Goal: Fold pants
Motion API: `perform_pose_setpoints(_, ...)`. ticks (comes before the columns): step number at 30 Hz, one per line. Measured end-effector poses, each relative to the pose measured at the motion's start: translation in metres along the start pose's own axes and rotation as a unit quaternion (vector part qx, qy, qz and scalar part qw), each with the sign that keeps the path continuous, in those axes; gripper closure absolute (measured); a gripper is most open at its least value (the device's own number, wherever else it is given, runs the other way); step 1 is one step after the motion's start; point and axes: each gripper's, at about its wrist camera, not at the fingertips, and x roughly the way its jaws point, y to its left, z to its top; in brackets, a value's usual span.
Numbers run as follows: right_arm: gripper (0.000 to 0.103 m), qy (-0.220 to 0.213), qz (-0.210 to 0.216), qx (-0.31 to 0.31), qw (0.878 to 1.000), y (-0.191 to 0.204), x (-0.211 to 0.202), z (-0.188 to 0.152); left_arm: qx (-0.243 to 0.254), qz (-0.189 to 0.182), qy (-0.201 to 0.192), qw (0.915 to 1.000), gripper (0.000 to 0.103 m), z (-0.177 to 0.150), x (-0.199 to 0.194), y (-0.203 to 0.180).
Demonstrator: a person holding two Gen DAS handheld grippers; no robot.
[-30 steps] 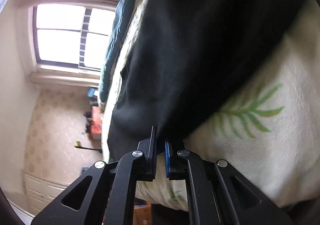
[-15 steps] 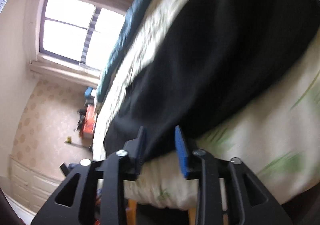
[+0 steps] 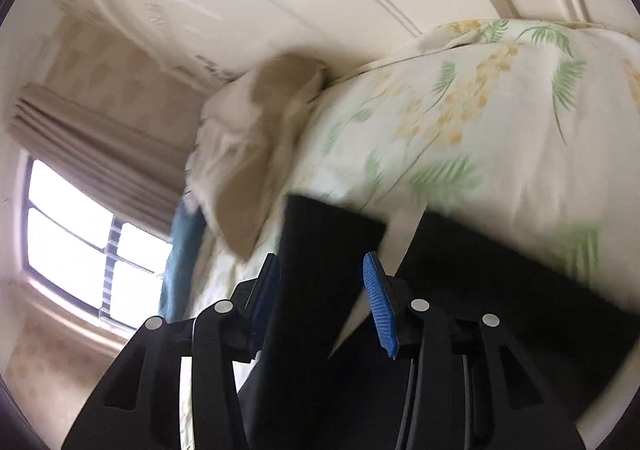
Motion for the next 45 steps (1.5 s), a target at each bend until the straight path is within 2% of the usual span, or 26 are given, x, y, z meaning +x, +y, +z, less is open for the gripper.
perform_pose_setpoints(4, 0.066, 0.017, -0.021, -0.005, 1.0, -0.002, 0.024, 0.004, 0.004, 0.013, 0.0, 0.9999, 0.002, -0.001, 0.004, -0.004)
perform_pose_setpoints(13, 0.066, 0.035, -0.054, -0.045, 0.997, 0.008, 0.04, 0.002, -0.029, 0.003, 0.002, 0.9996, 0.002, 0.001, 0.006, 0.004)
perform_pose_setpoints(15, 0.072, 0.037, -0.058, -0.042, 0.997, 0.006, 0.039, 0.002, -0.033, 0.001, 0.002, 0.9994, 0.002, 0.002, 0.007, 0.005)
perform_pose_setpoints(17, 0.09, 0.039, -0.054, -0.03, 0.997, 0.0, 0.039, 0.002, -0.036, 0.0, 0.003, 0.9994, 0.002, 0.002, 0.008, 0.005)
perform_pose_setpoints(23, 0.095, 0.008, -0.005, -0.017, 1.0, 0.006, 0.006, 0.005, -0.044, -0.006, 0.005, 0.999, 0.002, 0.003, 0.007, 0.007)
perform_pose_setpoints(29, 0.096, -0.035, 0.046, -0.029, 0.998, 0.024, -0.066, 0.012, -0.051, -0.014, 0.006, 0.9986, 0.002, 0.003, 0.006, 0.009)
perform_pose_setpoints(32, 0.096, -0.055, 0.044, -0.033, 0.997, 0.016, -0.101, 0.004, -0.05, -0.014, 0.005, 0.9986, 0.002, 0.002, 0.006, 0.009)
perform_pose_setpoints(34, 0.096, -0.06, 0.027, -0.024, 0.998, -0.004, -0.116, -0.007, -0.051, -0.014, 0.004, 0.9986, 0.002, 0.002, 0.005, 0.009)
perform_pose_setpoints(38, 0.096, -0.048, -0.017, 0.0, 0.999, -0.048, -0.116, -0.023, -0.047, -0.013, 0.003, 0.9988, 0.002, 0.002, 0.006, 0.01)
perform_pose_setpoints(43, 0.092, -0.02, 0.016, 0.066, 0.998, -0.085, -0.105, -0.034, -0.041, -0.009, 0.004, 0.9991, 0.002, 0.002, 0.006, 0.008)
perform_pose_setpoints(45, 0.082, -0.024, 0.041, 0.08, 0.996, -0.089, -0.105, -0.038, -0.044, -0.01, 0.003, 0.999, 0.002, 0.003, 0.006, 0.008)
